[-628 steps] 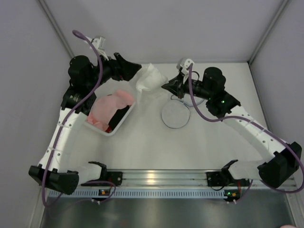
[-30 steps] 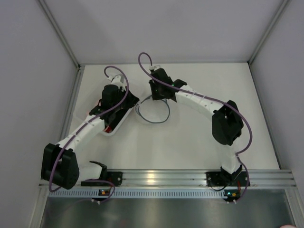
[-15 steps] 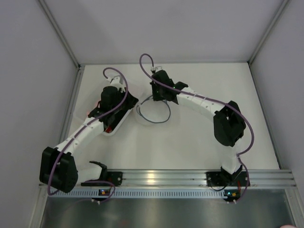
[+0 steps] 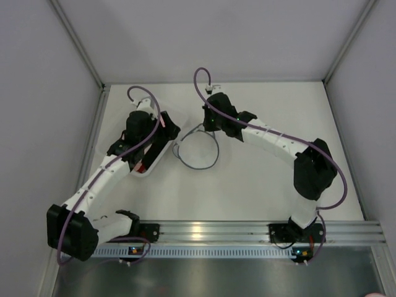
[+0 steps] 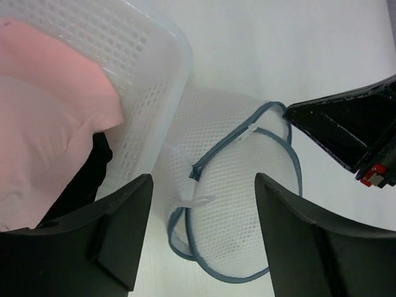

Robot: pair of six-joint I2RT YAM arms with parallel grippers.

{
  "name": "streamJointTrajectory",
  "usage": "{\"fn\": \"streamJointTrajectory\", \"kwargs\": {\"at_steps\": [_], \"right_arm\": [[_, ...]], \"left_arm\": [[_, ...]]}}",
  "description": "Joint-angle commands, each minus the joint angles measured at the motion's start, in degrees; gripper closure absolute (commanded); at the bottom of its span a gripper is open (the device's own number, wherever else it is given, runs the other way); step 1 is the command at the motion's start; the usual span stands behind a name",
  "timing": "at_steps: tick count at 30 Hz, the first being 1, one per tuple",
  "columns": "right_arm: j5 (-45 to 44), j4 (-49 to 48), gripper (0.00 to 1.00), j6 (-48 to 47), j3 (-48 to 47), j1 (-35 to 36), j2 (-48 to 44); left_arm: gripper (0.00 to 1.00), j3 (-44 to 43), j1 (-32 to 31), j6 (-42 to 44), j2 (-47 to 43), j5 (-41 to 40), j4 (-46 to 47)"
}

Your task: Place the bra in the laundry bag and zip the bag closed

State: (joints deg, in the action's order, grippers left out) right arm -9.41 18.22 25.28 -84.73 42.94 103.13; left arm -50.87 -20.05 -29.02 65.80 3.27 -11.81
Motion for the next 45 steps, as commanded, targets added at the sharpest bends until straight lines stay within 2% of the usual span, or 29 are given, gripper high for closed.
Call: {"fn": "streamJointTrajectory", "kwargs": {"at_steps": [1,2,3,8,16,20,21,25,27,33,37,38,42,43,45], "right_arm": [[-0.3,-5.8,1.0,2.1,0.1,-0.4,-4.3],[-0.3,-5.8,1.0,2.1,0.0,-0.5,-4.3],[-0.1,-5.8,1.0,2.1,-0.1,-0.4,-4.3],[1.1,-6.0,1.0,2.5,0.1,-0.5,-2.9],[0.9,-5.6,1.0,1.4,0.0,-0.8,-3.5],[1.0,-5.2,1.0,0.7,-0.3,-0.8,-4.0],[0.8,-5.0,1.0,0.7,-0.3,-0.8,-4.3],[-0.3,-4.2,1.0,0.1,0.0,-0.9,-5.2],[-1.0,-4.0,1.0,-0.2,0.2,-1.0,-5.7],[-1.2,-3.1,1.0,-1.0,0.7,-1.3,-6.7],[-1.9,-2.9,1.0,-1.3,3.3,-1.5,-8.7],[-1.9,-2.6,1.0,-1.5,4.0,-1.8,-9.4],[-3.5,-1.4,0.98,-2.2,9.1,-2.7,-15.2],[-3.5,-1.4,0.97,-2.2,10.0,-2.9,-16.3],[-2.5,-1.3,0.93,-2.6,12.3,-3.7,-18.9]], "left_arm": [[0.26,-1.9,-0.2,-0.4,-1.9,2.3,-3.4],[0.25,-1.3,-0.4,-0.7,-2.0,5.5,-3.3],[0.25,-0.6,-0.8,-0.7,-2.1,5.3,-3.2],[0.26,3.8,-3.2,-0.1,-2.3,-1.8,-4.0],[0.3,7.0,-3.1,-1.6,-4.8,-4.5,-6.0],[0.43,7.3,-3.1,-1.0,-2.6,-4.8,-3.0],[0.52,7.1,-3.1,-1.0,-2.0,-4.4,-1.6],[0.68,7.2,-3.1,-0.7,1.3,-4.1,1.1],[0.72,7.1,-3.1,-0.5,2.3,-4.1,1.7],[0.74,7.7,-3.1,2.0,3.2,-3.5,6.8],[0.81,8.6,-2.9,4.7,3.4,0.8,11.9],[0.82,8.9,-2.8,5.2,3.8,1.6,16.2],[0.86,6.4,-1.7,8.8,7.6,10.9,21.8],[0.86,5.7,-1.6,11.0,8.6,16.6,23.1],[0.86,2.4,-1.0,12.4,13.3,21.5,23.8]]}}
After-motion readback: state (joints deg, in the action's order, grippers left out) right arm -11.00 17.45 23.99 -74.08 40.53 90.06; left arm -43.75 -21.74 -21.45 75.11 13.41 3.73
